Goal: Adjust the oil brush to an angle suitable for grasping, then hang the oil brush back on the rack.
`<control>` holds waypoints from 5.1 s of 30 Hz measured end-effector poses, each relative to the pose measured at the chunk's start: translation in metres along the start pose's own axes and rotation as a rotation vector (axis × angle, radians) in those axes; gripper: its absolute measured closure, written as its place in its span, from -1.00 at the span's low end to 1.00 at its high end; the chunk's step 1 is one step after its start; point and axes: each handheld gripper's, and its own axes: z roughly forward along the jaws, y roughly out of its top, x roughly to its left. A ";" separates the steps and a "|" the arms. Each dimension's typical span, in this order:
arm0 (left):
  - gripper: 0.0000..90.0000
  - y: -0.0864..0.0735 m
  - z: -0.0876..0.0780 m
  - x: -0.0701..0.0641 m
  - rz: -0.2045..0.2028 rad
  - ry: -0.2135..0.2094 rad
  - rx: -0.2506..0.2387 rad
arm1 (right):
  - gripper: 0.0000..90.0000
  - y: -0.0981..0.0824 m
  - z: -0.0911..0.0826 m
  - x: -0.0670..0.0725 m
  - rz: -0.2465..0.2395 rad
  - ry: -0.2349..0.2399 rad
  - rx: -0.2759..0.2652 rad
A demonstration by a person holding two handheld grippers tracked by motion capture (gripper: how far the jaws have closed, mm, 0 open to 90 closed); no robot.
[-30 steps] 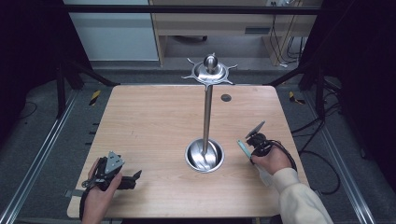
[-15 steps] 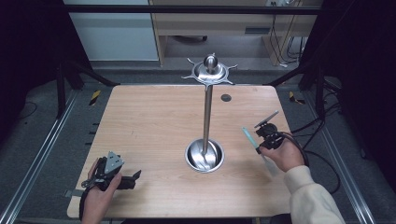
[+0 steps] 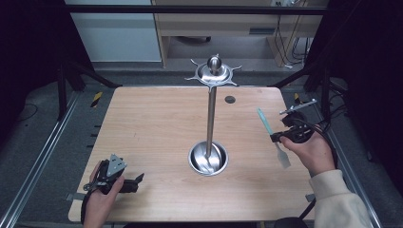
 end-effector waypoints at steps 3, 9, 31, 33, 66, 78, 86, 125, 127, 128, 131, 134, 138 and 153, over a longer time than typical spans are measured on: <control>-0.93 0.000 0.000 -0.001 0.002 0.003 -0.002 | 0.82 -0.002 -0.011 0.003 -0.010 0.008 -0.050; -0.93 0.000 -0.001 0.000 0.002 0.003 -0.001 | 0.82 -0.004 -0.035 0.012 -0.031 0.012 -0.155; -0.93 -0.001 0.000 0.000 0.001 0.007 0.005 | 0.82 -0.006 -0.085 0.043 -0.126 0.022 -0.399; -0.93 -0.001 -0.001 0.000 0.004 0.007 0.006 | 0.82 -0.005 -0.087 0.044 -0.130 0.020 -0.404; -0.93 0.000 0.000 -0.001 0.010 0.005 0.012 | 0.82 0.002 -0.105 0.059 -0.196 0.033 -0.512; -0.93 0.000 0.001 -0.001 0.005 0.007 0.006 | 0.82 0.002 -0.107 0.070 -0.225 0.054 -0.531; -0.93 0.000 0.000 -0.001 0.006 0.007 0.006 | 0.82 0.001 -0.108 0.079 -0.253 0.071 -0.537; -0.93 0.000 0.001 -0.001 0.006 0.006 0.006 | 0.82 0.006 -0.101 0.099 -0.326 0.128 -0.525; -0.93 0.000 0.001 -0.001 0.007 0.006 0.007 | 0.82 0.006 -0.100 0.099 -0.324 0.128 -0.519; -0.93 0.000 0.001 -0.001 0.006 0.006 0.007 | 0.82 0.007 -0.100 0.099 -0.326 0.128 -0.518; -0.93 0.000 0.001 -0.001 0.006 0.006 0.007 | 0.82 0.008 -0.099 0.099 -0.327 0.129 -0.517; -0.93 0.000 0.001 -0.001 0.006 0.006 0.008 | 0.82 0.009 -0.097 0.100 -0.326 0.129 -0.516; -0.93 0.000 0.001 -0.001 0.006 0.006 0.007 | 0.82 0.013 -0.093 0.102 -0.327 0.130 -0.517; -0.93 -0.001 0.000 0.000 0.004 0.005 0.006 | 0.82 0.013 -0.073 0.110 -0.265 0.142 -0.592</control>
